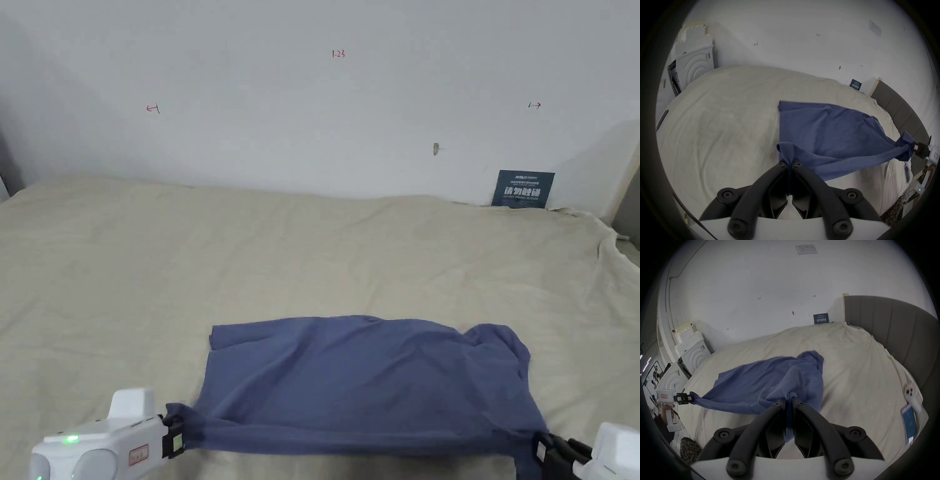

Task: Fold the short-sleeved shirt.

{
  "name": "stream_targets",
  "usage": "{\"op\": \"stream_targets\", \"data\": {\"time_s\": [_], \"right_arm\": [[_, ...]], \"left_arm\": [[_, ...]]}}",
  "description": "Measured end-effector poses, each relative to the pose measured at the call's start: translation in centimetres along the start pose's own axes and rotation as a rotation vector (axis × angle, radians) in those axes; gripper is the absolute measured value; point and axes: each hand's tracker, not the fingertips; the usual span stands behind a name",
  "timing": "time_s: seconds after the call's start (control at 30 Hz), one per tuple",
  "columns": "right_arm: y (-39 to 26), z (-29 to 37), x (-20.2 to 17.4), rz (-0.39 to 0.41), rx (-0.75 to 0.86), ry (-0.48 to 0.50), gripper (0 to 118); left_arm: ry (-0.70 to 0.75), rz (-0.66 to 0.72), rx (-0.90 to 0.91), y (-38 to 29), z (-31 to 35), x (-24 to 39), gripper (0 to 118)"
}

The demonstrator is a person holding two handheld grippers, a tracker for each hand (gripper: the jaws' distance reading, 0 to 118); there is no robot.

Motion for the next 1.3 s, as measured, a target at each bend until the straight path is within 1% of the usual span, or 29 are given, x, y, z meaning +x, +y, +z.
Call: {"op": "stream_targets", "data": {"time_s": [0.07,0.1,0.33,0.37,0.47,0.67,0.8,0.87,0.9,1.0,1.03,1.07,1.1,1.13,1.17,1.2,1.23,1.3], "right_arm": [[-1.7,1.4,0.1,-0.02,-0.027,0.019,5],[-2.5,2.5,-0.7,-0.028,-0.043,0.027,4],[-7.2,6.7,-0.7,-0.036,-0.083,0.032,4],[-7.5,7.9,-2.2,-0.038,-0.087,0.028,4],[-9.0,8.9,-2.5,-0.055,-0.11,0.034,4],[-10.7,7.8,-3.5,-0.068,-0.174,0.003,4],[-11.9,5.3,-3.6,-0.09,-0.247,-0.064,4],[-12.4,4.5,-3.7,-0.1,-0.27,-0.077,4],[-13.5,4.1,-1.3,-0.108,-0.279,-0.091,5],[-14.2,3.5,-0.7,-0.114,-0.309,-0.113,5],[-14.6,3.4,0.1,-0.115,-0.313,-0.111,7],[-14.5,3.5,-0.1,-0.111,-0.309,-0.113,13],[-14.2,3.8,-0.3,-0.097,-0.303,-0.123,26],[-13.8,4.2,-0.4,-0.071,-0.293,-0.144,53],[-13.3,4.6,-0.5,-0.053,-0.282,-0.152,74],[-12.8,5.0,-0.6,-0.043,-0.269,-0.153,87],[-11.8,5.7,-0.8,-0.029,-0.236,-0.14,93],[-9.9,7.2,-1.4,-0.008,-0.153,-0.121,93]], "left_arm": [[0.004,0.015,-0.016,-1.6,1.1,-0.5,0],[0.007,0.016,-0.021,-2.4,1.6,-0.9,0],[0.026,0.002,-0.033,-6.5,4.6,-2.4,0],[0.023,-0.011,-0.027,-7.0,5.0,-2.5,0],[0.035,-0.043,-0.033,-8.2,5.6,-2.6,0],[0.057,-0.082,-0.079,-10.9,4.6,-3.0,0],[0.085,-0.083,-0.1,-12.4,3.5,-2.6,0],[0.095,-0.093,-0.098,-13.2,3.1,-2.7,0],[0.098,-0.098,-0.102,-13.5,3.0,-2.7,0],[0.104,-0.095,-0.089,-14.1,3.1,-2.5,3],[0.105,-0.088,-0.08,-14.0,3.4,-2.4,11],[0.104,-0.08,-0.08,-13.9,3.5,-2.4,20],[0.099,-0.064,-0.093,-13.6,3.6,-2.5,33],[0.098,-0.05,-0.105,-13.2,4.1,-2.4,60],[0.102,-0.041,-0.1,-13.0,4.7,-2.2,79],[0.11,-0.03,-0.081,-12.7,5.2,-2.0,95],[0.117,-0.021,-0.05,-12.2,6.1,-1.7,107],[0.117,-0.025,0.026,-11.2,7.8,-1.0,109]]}}
